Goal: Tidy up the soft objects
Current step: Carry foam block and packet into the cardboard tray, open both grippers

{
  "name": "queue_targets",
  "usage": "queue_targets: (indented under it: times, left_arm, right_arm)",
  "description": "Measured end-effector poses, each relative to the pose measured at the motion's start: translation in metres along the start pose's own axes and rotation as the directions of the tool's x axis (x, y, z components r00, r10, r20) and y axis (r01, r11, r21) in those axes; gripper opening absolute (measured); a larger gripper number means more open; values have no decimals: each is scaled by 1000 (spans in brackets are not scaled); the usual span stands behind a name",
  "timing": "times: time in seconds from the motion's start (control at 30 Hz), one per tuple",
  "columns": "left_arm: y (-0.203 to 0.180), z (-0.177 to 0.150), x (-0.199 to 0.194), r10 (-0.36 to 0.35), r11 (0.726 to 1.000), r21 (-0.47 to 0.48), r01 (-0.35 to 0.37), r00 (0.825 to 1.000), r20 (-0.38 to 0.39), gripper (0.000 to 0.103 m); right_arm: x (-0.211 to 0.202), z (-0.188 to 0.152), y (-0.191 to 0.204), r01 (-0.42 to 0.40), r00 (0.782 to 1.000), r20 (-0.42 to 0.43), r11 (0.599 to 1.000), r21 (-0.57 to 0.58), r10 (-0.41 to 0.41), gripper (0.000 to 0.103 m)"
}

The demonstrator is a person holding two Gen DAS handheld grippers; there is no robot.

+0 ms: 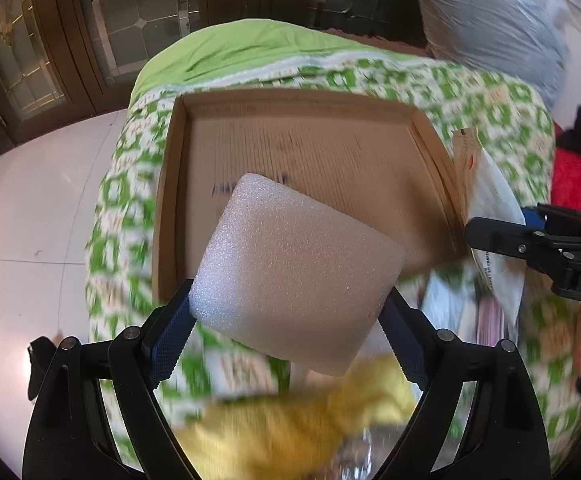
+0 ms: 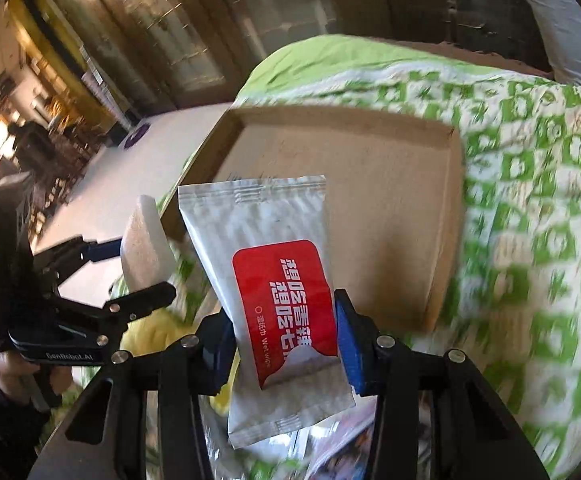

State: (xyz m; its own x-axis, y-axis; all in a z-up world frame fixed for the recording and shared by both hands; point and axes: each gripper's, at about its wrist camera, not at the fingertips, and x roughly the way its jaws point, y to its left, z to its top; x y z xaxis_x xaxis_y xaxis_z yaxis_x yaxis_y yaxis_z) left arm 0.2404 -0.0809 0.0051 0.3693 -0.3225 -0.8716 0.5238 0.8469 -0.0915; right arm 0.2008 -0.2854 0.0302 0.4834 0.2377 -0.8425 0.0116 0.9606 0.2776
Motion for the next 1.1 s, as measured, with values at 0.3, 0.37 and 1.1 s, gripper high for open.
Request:
queue_targets:
  times: [0.3,0.37,1.1]
  left_arm:
    - [2,45,56,57,998,-26,-58,998,-17,88]
    - [-1,48,68,75,997,-6,-76,997,-30,88]
    - [14,38,83,66,997,-32,-68,997,-39,96]
  right_arm:
    - [53,40,-26,99,995,-8,992,73,-99,45]
    - [66,43,-30,111,994,-31,991,76,-109,45]
    - [61,24,-25,179,983,37,983,50,-181,73]
